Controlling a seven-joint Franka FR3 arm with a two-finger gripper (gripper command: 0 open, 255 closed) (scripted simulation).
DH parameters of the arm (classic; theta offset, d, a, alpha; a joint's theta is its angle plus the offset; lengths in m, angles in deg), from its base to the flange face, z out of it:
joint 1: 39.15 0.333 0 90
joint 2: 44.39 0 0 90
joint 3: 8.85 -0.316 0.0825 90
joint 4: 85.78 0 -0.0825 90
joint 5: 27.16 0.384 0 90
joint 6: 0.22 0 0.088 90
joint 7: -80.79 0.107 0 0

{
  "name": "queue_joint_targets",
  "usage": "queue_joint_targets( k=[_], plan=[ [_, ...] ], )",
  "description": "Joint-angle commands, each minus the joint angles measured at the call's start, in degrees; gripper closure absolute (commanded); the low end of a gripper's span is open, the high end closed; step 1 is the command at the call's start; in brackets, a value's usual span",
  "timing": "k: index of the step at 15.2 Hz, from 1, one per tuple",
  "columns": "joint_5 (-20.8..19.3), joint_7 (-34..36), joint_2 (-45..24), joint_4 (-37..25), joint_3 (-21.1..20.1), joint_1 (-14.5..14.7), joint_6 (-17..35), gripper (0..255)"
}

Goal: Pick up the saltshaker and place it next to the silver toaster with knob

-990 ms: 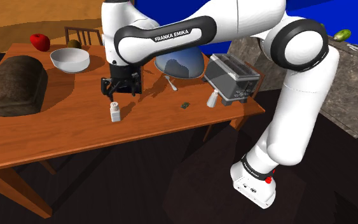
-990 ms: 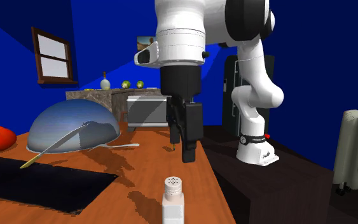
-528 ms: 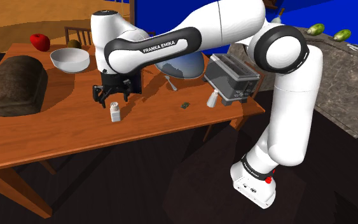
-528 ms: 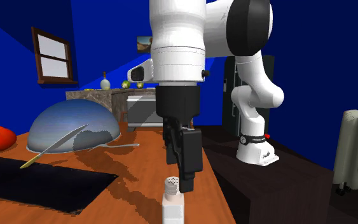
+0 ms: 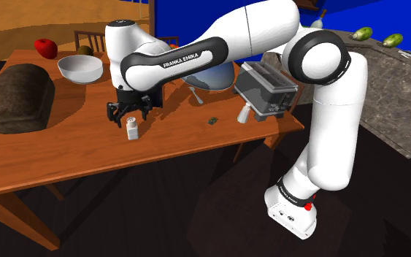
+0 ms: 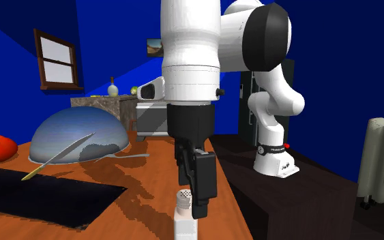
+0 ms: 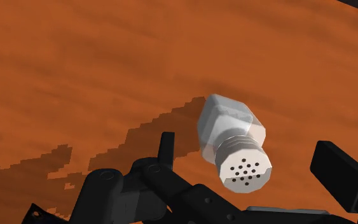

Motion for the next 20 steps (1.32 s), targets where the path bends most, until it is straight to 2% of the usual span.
queue_joint_targets(
  k=[1, 2, 3, 12, 20],
  plan=[
    [0.00, 0.01, 0.00, 0.02, 0.00, 0.00, 0.02, 0],
    [0.00, 0.00, 0.00, 0.01, 0.00, 0.00, 0.01, 0],
    [0.00, 0.00, 0.00, 0.01, 0.00, 0.00, 0.01, 255],
    [0.00, 0.01, 0.00, 0.02, 0.00, 0.00, 0.02, 255],
    [0.98, -0.63, 2.02, -3.32, -0.49, -0.14, -5.19, 255]
  ],
)
